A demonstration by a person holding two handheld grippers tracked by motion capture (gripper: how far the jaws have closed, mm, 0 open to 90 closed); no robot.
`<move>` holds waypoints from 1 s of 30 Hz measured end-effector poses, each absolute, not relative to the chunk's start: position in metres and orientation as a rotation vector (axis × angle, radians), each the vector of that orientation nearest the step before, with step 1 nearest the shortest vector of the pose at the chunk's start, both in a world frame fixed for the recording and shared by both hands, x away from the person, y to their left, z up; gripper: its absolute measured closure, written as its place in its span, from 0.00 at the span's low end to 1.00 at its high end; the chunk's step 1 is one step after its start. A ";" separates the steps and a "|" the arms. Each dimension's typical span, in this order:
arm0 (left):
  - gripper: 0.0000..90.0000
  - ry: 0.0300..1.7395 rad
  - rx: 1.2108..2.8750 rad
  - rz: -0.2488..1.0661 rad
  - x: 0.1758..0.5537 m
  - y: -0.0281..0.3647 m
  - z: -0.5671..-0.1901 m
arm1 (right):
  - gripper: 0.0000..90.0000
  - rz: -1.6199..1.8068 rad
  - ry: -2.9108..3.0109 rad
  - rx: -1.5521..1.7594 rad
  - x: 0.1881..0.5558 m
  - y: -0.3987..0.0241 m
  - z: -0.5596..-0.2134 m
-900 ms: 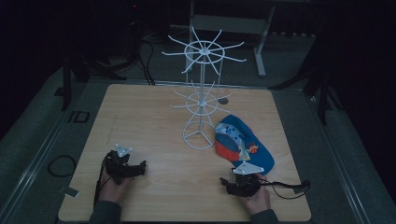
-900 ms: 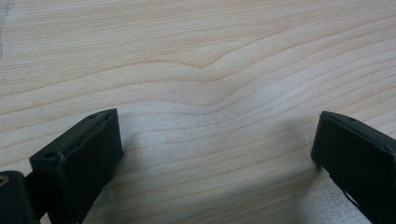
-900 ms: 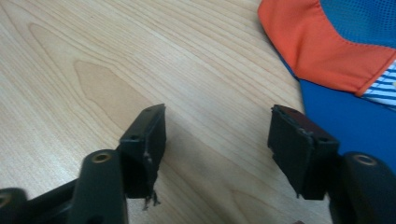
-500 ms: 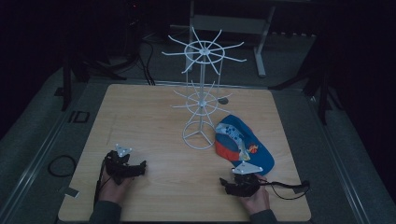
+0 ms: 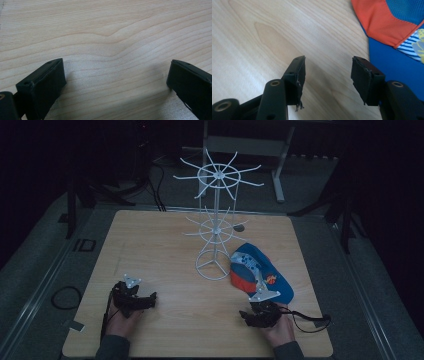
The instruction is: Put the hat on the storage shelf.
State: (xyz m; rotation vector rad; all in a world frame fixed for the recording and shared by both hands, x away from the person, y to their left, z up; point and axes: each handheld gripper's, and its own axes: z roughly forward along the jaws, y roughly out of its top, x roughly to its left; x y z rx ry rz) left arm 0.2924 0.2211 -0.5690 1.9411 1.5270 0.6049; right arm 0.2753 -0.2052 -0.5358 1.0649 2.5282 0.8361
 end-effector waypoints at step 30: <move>0.03 1.528 1.940 0.603 0.292 0.221 -0.569 | 0.48 0.687 2.657 0.974 0.293 -0.221 -0.492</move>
